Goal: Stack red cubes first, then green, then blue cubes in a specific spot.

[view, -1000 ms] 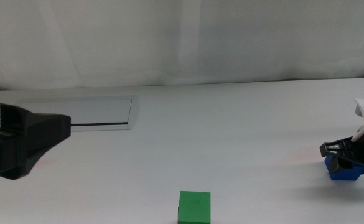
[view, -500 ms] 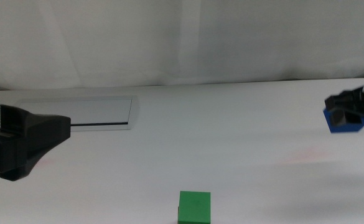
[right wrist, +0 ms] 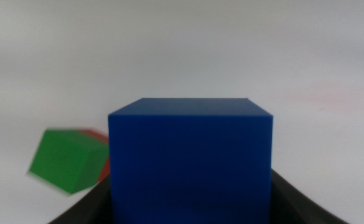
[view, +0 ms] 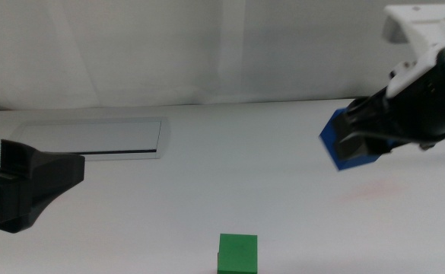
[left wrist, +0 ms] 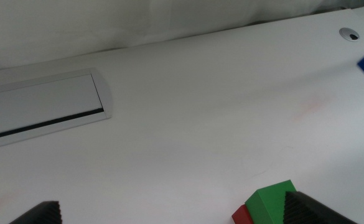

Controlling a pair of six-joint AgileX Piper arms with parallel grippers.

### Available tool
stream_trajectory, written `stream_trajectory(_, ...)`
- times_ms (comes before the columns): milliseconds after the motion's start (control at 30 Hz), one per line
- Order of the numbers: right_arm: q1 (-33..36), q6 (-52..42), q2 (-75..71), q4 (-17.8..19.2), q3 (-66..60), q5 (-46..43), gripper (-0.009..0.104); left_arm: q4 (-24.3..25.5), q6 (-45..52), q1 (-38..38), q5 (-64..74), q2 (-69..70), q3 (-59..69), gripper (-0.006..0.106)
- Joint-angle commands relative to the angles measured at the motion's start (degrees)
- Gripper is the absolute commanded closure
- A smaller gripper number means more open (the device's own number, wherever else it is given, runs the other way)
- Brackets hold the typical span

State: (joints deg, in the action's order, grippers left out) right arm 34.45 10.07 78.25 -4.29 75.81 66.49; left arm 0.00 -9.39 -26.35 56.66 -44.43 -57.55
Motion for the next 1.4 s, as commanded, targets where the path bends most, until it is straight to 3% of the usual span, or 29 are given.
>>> stream_trajectory(0,4.19,2.44,-0.2,1.29,0.43,1.51,0.098,-0.84,-0.07,0.09,0.47,0.21,0.12,0.012)
stream_trajectory(500,19.12,6.7,7.17,2.17,2.92,3.72,0.098,-0.84,-0.07,0.09,0.71,0.21,0.12,0.012)
stream_trajectory(1100,21.04,10.65,16.31,1.06,7.13,0.93,0.098,-0.84,-0.07,0.09,1.09,0.21,0.12,0.012)
stream_trajectory(1367,24.73,18.12,20.87,4.81,10.35,5.12,0.098,-0.84,-0.07,0.09,1.09,0.21,0.12,0.012)
